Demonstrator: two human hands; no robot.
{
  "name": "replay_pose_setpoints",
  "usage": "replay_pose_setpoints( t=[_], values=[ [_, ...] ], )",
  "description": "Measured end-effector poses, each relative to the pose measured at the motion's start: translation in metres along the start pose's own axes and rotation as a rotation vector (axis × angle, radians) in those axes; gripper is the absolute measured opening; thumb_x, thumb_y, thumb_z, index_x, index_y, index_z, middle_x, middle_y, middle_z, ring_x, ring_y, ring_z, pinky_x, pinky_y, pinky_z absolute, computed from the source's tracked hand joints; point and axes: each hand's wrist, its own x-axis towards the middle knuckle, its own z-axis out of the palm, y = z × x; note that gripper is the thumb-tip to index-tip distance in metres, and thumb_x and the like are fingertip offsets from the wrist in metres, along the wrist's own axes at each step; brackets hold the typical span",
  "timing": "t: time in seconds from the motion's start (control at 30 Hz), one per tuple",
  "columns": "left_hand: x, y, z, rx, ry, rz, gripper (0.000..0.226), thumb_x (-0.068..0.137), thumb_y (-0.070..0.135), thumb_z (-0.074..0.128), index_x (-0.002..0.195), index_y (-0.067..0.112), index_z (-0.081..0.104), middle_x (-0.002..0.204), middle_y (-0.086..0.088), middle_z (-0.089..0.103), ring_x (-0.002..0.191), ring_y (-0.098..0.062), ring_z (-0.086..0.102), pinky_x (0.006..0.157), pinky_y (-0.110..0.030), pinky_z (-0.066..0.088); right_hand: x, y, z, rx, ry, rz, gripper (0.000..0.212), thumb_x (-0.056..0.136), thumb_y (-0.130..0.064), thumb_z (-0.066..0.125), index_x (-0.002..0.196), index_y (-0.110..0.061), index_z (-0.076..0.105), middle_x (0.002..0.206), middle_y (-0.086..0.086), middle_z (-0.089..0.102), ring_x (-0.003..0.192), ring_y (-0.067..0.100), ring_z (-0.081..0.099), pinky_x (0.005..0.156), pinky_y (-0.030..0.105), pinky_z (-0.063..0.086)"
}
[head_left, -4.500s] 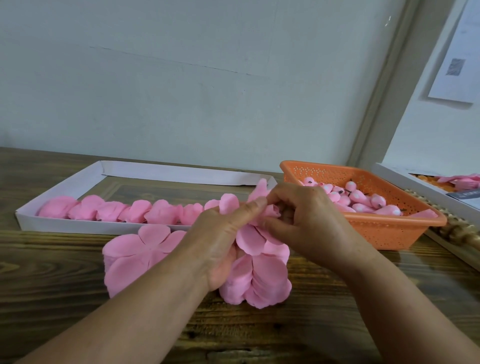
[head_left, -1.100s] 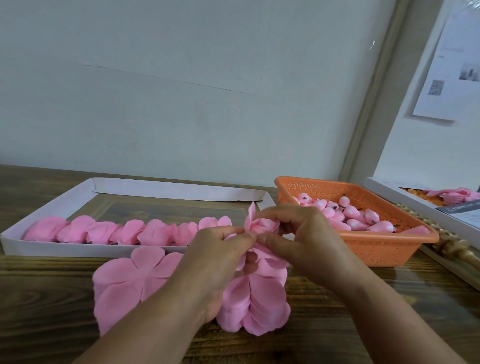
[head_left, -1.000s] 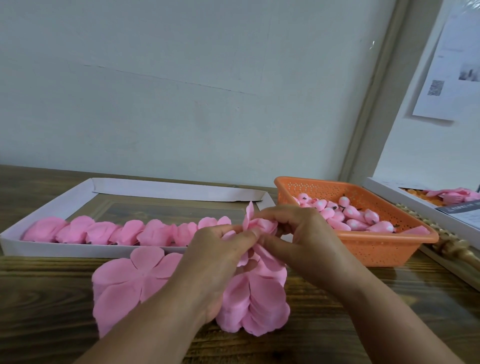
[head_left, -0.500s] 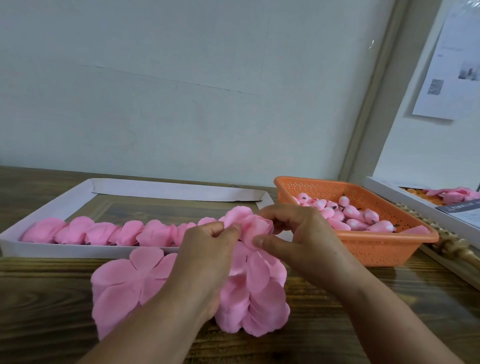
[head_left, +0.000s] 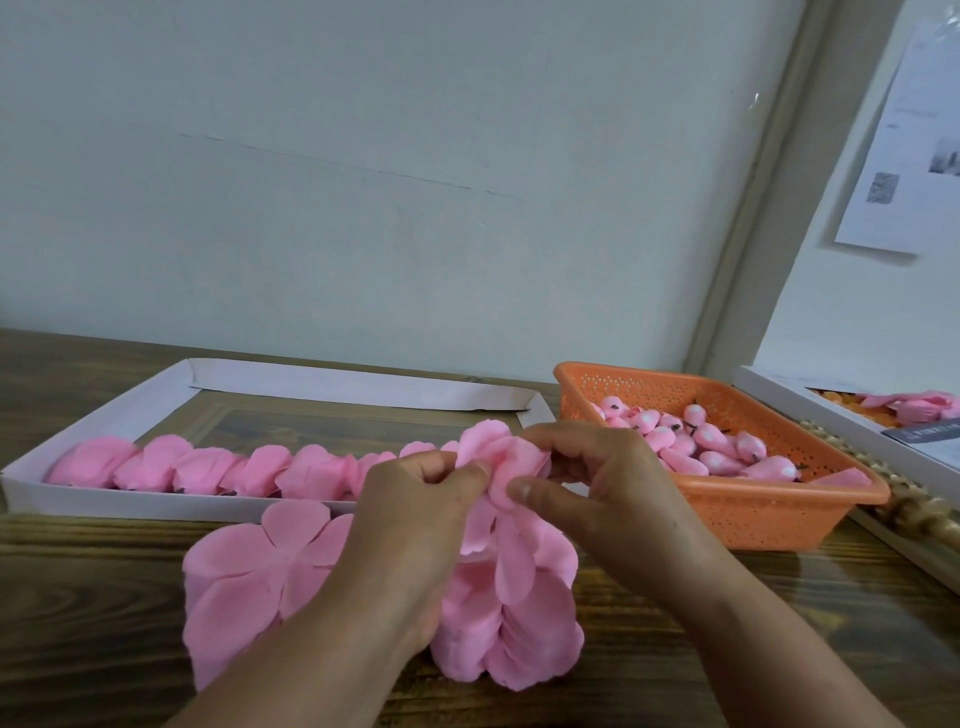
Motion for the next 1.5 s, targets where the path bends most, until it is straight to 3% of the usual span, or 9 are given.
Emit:
replay_pose_setpoints(
  t=[0.27,0.43,0.53,0.73,0.87,1.0,1.1,1.27,1.5],
  values=[
    [-0.0001,0.0016,0.0002,0.021,0.116,0.015,0.016,0.085,0.02,0.064,0.073,0.012,0.072,0.089,-0.02,0.07,0.088,-0.038,0.066,0.084,-0.054,0.053,0.0003,-0.0004,-0.0002,-0.029,-0.03,-0.005,0.012,0.083,-0.01,0.067,0.091,-0.018,0.07,0.089,-0.006,0.066,0.083,0.009,0.061,0.077,0.029,0.05],
    [-0.0033,0.0046,-0.0003,0.0,0.129,0.019,0.022,0.085,0.02,0.063,0.067,0.028,0.072,0.085,-0.015,0.072,0.085,-0.033,0.067,0.082,-0.054,0.054,0.0,-0.0014,-0.0025,-0.108,-0.097,-0.068,0.018,0.086,-0.01,0.064,0.1,-0.022,0.066,0.095,-0.015,0.061,0.091,0.005,0.057,0.078,0.016,0.045],
    [-0.003,0.004,0.0004,0.001,0.099,0.025,0.022,0.084,0.017,0.062,0.066,0.023,0.072,0.087,-0.02,0.07,0.086,-0.037,0.067,0.082,-0.055,0.054,-0.0011,-0.0009,-0.0047,-0.151,-0.137,-0.106,0.022,0.087,-0.01,0.064,0.102,-0.025,0.067,0.098,-0.015,0.06,0.095,0.005,0.056,0.08,0.016,0.044],
    [-0.0012,-0.0009,-0.0002,0.003,0.046,0.047,0.022,0.086,0.014,0.063,0.066,0.016,0.071,0.075,-0.02,0.066,0.069,-0.028,0.061,0.065,-0.036,0.048,-0.0011,-0.0015,-0.0046,-0.092,-0.117,-0.069,0.025,0.082,-0.007,0.068,0.093,-0.03,0.067,0.093,-0.015,0.064,0.09,0.004,0.059,0.077,0.014,0.046],
    [-0.0017,-0.0008,0.0,0.019,0.025,0.069,0.021,0.086,0.016,0.064,0.066,0.019,0.072,0.073,-0.018,0.066,0.06,-0.015,0.057,0.056,-0.029,0.044,-0.0015,-0.0024,-0.0039,-0.042,-0.064,-0.013,0.018,0.077,-0.01,0.073,0.085,-0.025,0.067,0.087,-0.012,0.066,0.081,0.005,0.062,0.076,0.025,0.051],
    [-0.0012,-0.0011,-0.0007,0.038,0.016,0.106,0.018,0.086,0.019,0.065,0.07,0.021,0.071,0.081,-0.018,0.068,0.063,-0.017,0.061,0.059,-0.03,0.048,-0.0013,-0.0038,-0.0031,-0.02,-0.044,-0.001,0.02,0.076,-0.008,0.075,0.082,-0.026,0.07,0.086,-0.011,0.066,0.081,0.007,0.062,0.076,0.028,0.052],
    [-0.0027,0.0005,-0.0003,0.035,-0.028,0.134,0.017,0.086,0.023,0.066,0.071,0.027,0.074,0.085,-0.015,0.071,0.077,-0.027,0.069,0.076,-0.041,0.056,-0.0007,-0.0047,-0.0026,-0.042,-0.032,-0.041,0.025,0.074,-0.007,0.076,0.079,-0.03,0.069,0.086,-0.009,0.062,0.082,0.009,0.06,0.075,0.026,0.051],
    [-0.0053,0.0037,-0.0002,0.048,-0.068,0.157,0.013,0.085,0.027,0.064,0.079,0.031,0.075,0.087,-0.011,0.073,0.089,-0.03,0.068,0.084,-0.052,0.054,0.0,-0.0054,-0.0015,-0.044,0.004,0.001,0.02,0.072,-0.009,0.077,0.079,-0.026,0.07,0.113,-0.016,0.055,0.088,0.006,0.06,0.077,0.024,0.052],
    [-0.0044,0.0021,-0.0012,0.079,-0.066,0.153,0.025,0.092,0.022,0.059,0.072,0.025,0.074,0.079,-0.01,0.072,0.072,-0.018,0.068,0.069,-0.035,0.055,-0.0014,-0.0051,-0.0003,-0.02,0.038,0.05,0.016,0.072,-0.009,0.077,0.083,-0.02,0.071,0.08,-0.004,0.068,0.07,0.01,0.062,0.066,0.023,0.053]
  ],
)
